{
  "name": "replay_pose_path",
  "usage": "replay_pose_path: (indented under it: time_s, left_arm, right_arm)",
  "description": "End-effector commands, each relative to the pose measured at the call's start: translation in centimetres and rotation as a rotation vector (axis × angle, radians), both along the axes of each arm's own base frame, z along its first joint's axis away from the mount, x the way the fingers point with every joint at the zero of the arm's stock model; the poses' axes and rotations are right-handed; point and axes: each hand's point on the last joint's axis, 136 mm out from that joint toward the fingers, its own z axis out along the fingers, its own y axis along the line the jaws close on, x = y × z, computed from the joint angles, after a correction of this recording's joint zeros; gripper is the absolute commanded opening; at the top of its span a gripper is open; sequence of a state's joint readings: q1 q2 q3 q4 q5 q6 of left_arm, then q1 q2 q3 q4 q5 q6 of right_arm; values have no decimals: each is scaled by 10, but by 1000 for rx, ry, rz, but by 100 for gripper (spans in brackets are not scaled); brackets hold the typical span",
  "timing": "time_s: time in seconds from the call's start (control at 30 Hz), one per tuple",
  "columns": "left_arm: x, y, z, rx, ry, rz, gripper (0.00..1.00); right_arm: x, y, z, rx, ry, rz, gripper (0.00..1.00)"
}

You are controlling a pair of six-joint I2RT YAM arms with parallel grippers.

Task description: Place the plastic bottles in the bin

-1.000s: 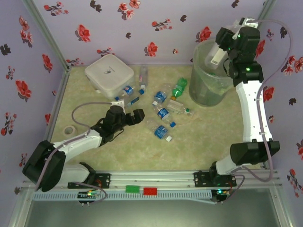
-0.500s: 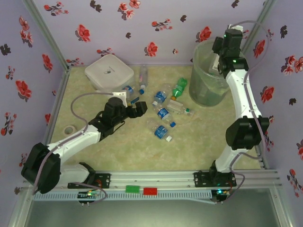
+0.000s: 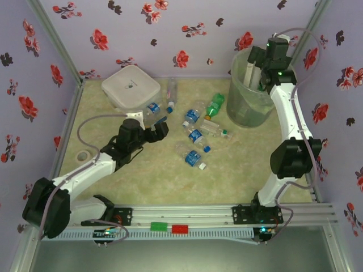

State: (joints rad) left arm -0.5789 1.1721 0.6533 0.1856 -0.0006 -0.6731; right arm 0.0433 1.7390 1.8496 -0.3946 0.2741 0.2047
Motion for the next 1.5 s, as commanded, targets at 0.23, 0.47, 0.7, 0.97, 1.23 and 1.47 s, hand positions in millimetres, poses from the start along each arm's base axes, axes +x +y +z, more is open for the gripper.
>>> replay_pose_path:
  time_s: [0.23, 0.47, 0.7, 0.97, 1.23, 1.47]
  left_arm:
    - [6, 32, 17, 1, -40, 96, 100]
    - [11, 50, 3, -36, -12, 158, 100]
    - [16, 30, -2, -106, 83, 70, 100]
    - [1, 54, -36, -32, 161, 103, 100]
    - [9, 106, -27, -126, 118, 305, 100]
    - [2, 160, -23, -225, 105, 484, 100]
  right_arm:
    - [-64, 22, 44, 125, -129, 118, 100]
    - [-108, 79, 14, 245, -69, 391, 100]
    - [-160, 154, -67, 341, 181, 657, 100]
    - [-230, 235, -164, 268, 469, 861, 100]
    - [-278, 277, -231, 35, 720, 984, 100]
    - [-296, 286, -270, -221, 878, 1037, 98]
